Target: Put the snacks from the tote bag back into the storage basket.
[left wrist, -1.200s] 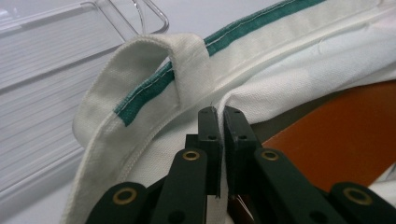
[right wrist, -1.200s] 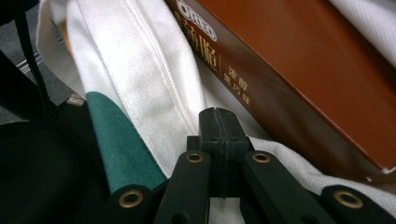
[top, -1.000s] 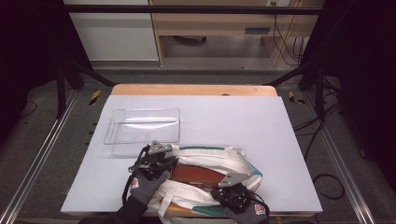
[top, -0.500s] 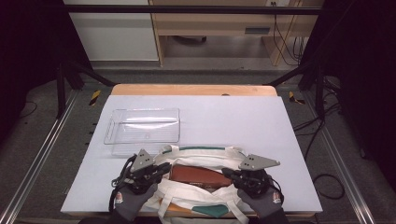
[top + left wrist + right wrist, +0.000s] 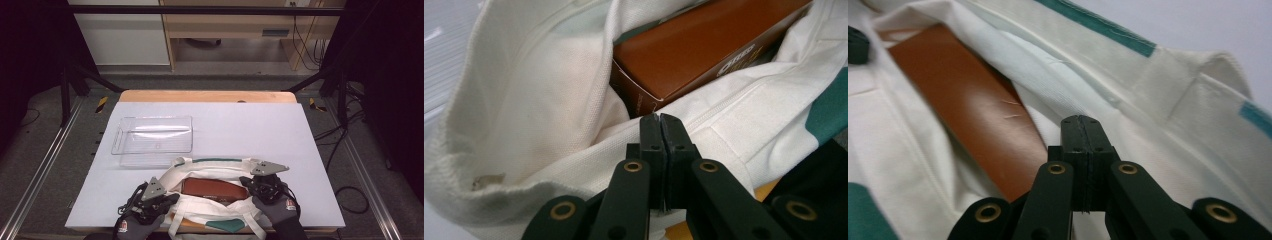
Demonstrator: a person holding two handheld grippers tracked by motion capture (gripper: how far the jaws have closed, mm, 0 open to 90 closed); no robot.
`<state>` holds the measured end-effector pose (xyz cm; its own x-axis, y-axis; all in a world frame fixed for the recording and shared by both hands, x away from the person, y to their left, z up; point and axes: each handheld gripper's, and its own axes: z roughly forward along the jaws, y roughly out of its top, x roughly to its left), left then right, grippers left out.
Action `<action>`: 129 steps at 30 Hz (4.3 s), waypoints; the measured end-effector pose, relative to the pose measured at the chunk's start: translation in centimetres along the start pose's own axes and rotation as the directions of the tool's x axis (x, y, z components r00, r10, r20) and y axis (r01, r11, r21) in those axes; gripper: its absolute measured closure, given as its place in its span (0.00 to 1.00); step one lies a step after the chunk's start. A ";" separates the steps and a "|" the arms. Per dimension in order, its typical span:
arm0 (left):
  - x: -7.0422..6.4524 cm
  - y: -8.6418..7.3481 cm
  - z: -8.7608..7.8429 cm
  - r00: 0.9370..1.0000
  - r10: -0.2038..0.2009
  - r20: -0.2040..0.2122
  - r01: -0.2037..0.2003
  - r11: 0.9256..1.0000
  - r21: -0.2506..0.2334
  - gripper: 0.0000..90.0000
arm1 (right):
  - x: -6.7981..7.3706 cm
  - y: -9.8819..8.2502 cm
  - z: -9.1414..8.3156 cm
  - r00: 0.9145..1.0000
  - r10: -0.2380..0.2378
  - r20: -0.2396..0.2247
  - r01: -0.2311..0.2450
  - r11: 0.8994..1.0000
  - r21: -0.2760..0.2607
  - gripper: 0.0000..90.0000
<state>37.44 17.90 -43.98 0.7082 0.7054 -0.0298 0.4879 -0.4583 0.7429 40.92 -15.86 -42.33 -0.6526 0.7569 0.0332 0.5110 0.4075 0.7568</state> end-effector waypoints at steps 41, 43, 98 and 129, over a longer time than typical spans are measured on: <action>1.0 4.5 2.1 0.995 0.074 -0.068 -0.076 0.997 -0.033 0.78 | 0.4 -3.3 -2.1 0.991 0.058 -0.117 -0.060 0.998 -0.015 1.00; 1.1 4.5 2.3 0.994 0.080 -0.071 -0.082 0.996 -0.019 0.81 | 0.6 -3.7 -2.0 0.991 0.052 -0.121 -0.052 0.999 0.002 1.00; 2.0 4.5 1.3 0.986 0.159 0.057 -0.152 0.982 -0.113 0.47 | -1.3 -2.3 -3.2 0.998 0.039 -0.056 -0.046 0.991 -0.124 0.57; 1.7 5.4 5.6 0.930 0.309 0.197 -0.326 0.943 0.064 0.23 | -0.8 -2.4 -1.7 0.996 0.012 -0.092 -0.016 0.999 -0.051 0.58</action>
<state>44.15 13.60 -43.70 0.9102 0.4083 0.0699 0.2614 -0.6970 0.6678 39.27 -18.32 -43.00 -0.6952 0.7116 0.1015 0.4922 0.3683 0.7888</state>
